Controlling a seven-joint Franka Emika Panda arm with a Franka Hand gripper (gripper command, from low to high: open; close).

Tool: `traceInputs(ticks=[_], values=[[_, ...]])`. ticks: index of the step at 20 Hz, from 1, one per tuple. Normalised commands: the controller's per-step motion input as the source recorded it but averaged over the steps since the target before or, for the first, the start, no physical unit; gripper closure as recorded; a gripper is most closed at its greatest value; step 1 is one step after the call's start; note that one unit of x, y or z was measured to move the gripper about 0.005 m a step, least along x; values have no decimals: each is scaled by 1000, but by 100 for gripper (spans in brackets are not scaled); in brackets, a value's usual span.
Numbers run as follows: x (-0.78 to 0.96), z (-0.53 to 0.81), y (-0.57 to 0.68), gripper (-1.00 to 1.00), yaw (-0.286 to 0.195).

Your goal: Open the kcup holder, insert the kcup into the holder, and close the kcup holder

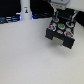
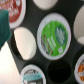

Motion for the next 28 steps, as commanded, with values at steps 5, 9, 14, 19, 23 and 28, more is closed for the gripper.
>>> traceInputs(ticks=[5, 9, 14, 19, 23, 28], values=[[619, 216, -437, -100, 39], [660, 82, -439, -100, 34], [690, 23, -356, -100, 42], [807, -27, -104, -100, 47], [763, -30, 236, -100, 73], [368, -129, 240, -100, 207]])
